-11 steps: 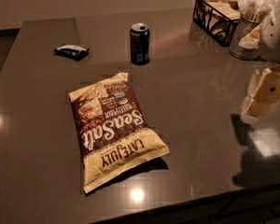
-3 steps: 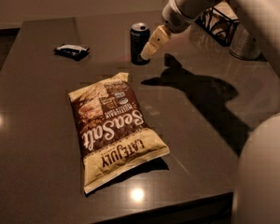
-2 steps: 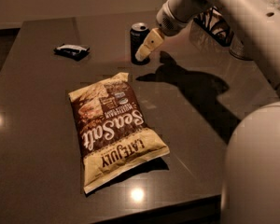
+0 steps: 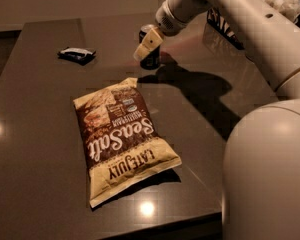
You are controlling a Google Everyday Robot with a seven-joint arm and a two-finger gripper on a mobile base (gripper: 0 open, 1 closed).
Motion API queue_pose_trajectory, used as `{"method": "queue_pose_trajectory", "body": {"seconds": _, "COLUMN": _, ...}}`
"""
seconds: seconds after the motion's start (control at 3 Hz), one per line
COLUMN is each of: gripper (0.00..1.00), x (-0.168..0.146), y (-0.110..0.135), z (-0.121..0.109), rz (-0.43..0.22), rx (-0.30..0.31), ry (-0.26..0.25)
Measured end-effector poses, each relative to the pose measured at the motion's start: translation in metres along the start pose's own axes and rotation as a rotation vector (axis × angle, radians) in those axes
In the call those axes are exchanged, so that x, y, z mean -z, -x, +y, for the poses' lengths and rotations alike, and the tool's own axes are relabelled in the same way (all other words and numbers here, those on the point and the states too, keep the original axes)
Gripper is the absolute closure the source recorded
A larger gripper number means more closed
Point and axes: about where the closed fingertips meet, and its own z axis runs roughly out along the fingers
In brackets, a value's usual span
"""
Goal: Move pepsi can near brown chip bag
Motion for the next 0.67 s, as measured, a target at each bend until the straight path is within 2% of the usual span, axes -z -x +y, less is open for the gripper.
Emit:
{"method": "queue_pose_trajectory", "body": {"seconds": 0.33, "gripper": 0.18, "x": -0.0022, "y": 0.009, "z": -0.0013, "rz": -0.021, "rx": 0.0, "ry": 0.005}}
{"method": "queue_pose_trajectory", "body": {"seconds": 0.67, "gripper": 0.42, "x": -0.0036, "y": 0.0133, "z": 0.0028, "rz": -0.048, "rx": -0.002, "ry": 0.035}}
